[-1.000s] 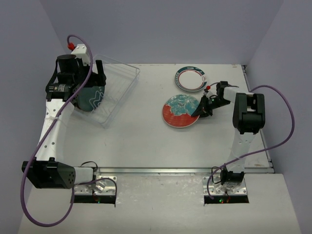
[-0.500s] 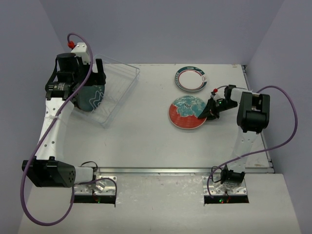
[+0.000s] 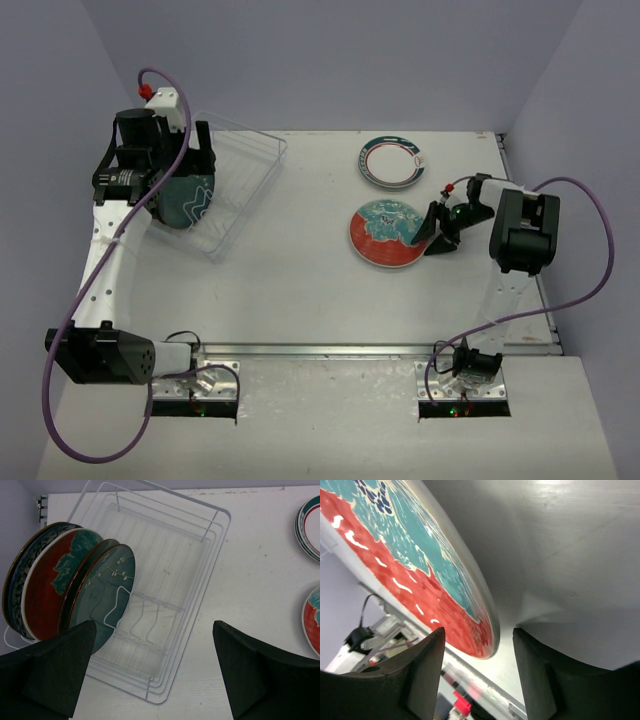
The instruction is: Unload the plates from the dish rack
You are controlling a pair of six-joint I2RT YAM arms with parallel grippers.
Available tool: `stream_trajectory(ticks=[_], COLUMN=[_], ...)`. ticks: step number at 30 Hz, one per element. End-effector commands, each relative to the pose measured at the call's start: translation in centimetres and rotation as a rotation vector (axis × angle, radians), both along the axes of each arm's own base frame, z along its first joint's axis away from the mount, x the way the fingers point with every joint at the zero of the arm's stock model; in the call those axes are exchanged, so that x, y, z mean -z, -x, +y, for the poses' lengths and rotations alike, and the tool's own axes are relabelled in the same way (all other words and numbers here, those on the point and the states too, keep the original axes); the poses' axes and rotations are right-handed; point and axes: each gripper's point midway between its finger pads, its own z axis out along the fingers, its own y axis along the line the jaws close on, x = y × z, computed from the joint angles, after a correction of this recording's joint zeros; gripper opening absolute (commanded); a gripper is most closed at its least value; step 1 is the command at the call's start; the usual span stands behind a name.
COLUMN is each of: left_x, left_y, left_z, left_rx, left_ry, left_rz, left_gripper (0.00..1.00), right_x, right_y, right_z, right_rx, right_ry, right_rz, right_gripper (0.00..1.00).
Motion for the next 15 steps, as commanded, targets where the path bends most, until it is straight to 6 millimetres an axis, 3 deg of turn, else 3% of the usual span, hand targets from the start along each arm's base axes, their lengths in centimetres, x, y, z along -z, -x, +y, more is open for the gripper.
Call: stream_trajectory(ticks=[1,3,5,7,8,10,14,15], left_x=[-4.1,-4.5,-3.6,-2.3,-2.1,-0.2,2.2,2.6], left_y=[-0.6,-0.9,-1.5,-1.7,-1.7,-2.0,-2.7,-2.9], left_z=[1.2,1.8,2.0,2.2,2.2,3.0,4.2,4.5], left_rx=[-0.005,0.011,0.055,0.117,0.126,0.169,0.206,0.209], left_ry=[-0.086,-0.154,-0.215,-0.273,-0.281,-0.354,-0.451,-0.463], left_rz=[-0.108,-0.09,-0.027,0.06,0.073,0.142,0.212,0.224], left_gripper=[1.0,1.0,0.99,0.99,0.99,0.98,0.93,0.92], right_x=[-2.4,-4.4,-7.5,-11.3,-11.9,-16.3,-20.5,-22.8], right_y=[-3.2,-4.5,-5.9,-7.3,-7.5,-8.4,-8.8,-8.5], right_z=[-4.0,-4.4,-5.0,-5.5,-5.5,-5.5,-5.0,-5.0], right_rx=[-0.033,-0.028,-0.023,-0.026,-0.027,-0.036,-0.022,0.0], right_ry=[0.24,0.28,0.342,0.404,0.413,0.464,0.513,0.532], right_rz=[-0.221,-0.307,-0.42,-0.558,-0.577,-0.734,-0.929,-1.009], right_gripper=[0.62,0.66,0.72,0.87,0.9,0.99,0.99,0.99])
